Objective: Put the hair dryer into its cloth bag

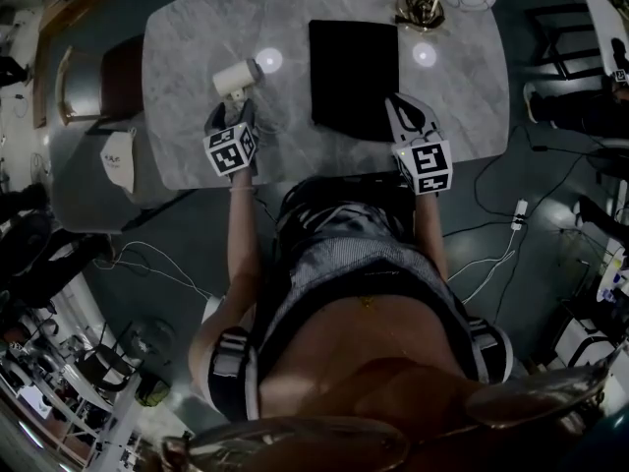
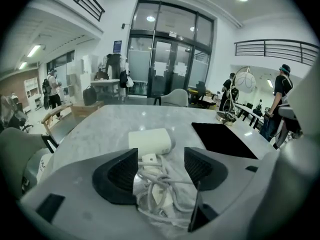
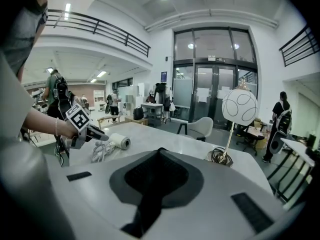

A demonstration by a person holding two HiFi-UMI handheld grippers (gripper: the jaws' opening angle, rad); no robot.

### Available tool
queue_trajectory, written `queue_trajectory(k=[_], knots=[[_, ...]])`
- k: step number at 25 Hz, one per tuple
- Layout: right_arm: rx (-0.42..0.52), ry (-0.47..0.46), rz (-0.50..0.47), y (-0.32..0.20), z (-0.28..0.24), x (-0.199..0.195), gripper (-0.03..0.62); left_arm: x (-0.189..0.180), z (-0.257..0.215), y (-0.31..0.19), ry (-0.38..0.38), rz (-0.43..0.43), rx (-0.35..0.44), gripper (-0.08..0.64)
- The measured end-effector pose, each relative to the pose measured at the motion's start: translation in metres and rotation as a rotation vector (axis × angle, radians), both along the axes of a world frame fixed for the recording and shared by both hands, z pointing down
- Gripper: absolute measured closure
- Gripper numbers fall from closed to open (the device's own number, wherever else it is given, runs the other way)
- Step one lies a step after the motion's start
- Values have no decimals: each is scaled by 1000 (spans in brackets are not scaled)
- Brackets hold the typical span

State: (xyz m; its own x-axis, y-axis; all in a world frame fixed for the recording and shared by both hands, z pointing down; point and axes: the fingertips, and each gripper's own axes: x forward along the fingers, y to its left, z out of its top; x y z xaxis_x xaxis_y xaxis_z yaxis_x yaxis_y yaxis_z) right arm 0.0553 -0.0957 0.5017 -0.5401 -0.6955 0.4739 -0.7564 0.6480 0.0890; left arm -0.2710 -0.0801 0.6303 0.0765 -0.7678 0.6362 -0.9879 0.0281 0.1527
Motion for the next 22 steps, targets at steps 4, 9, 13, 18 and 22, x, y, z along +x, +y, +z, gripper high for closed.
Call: queue_trajectory(k=[4,9,13,18,22], knots=[[-12,12,10,-1,5,2,528,-9,22,-2,-38,-28,-61,221],[-21,18,28,-2,8,6,528,-13,50,-11,-44,-57,-137,149],[-29,24,34,-2,10,8,528,-14,67,-22,1,-85,-195,126],[-45,35,37,-6,15,8,528,-19,98,-24,21,-73,-342,127],[-74,65,37,-9,26,10,528,-19,111,-25,1,-19,-471,126]])
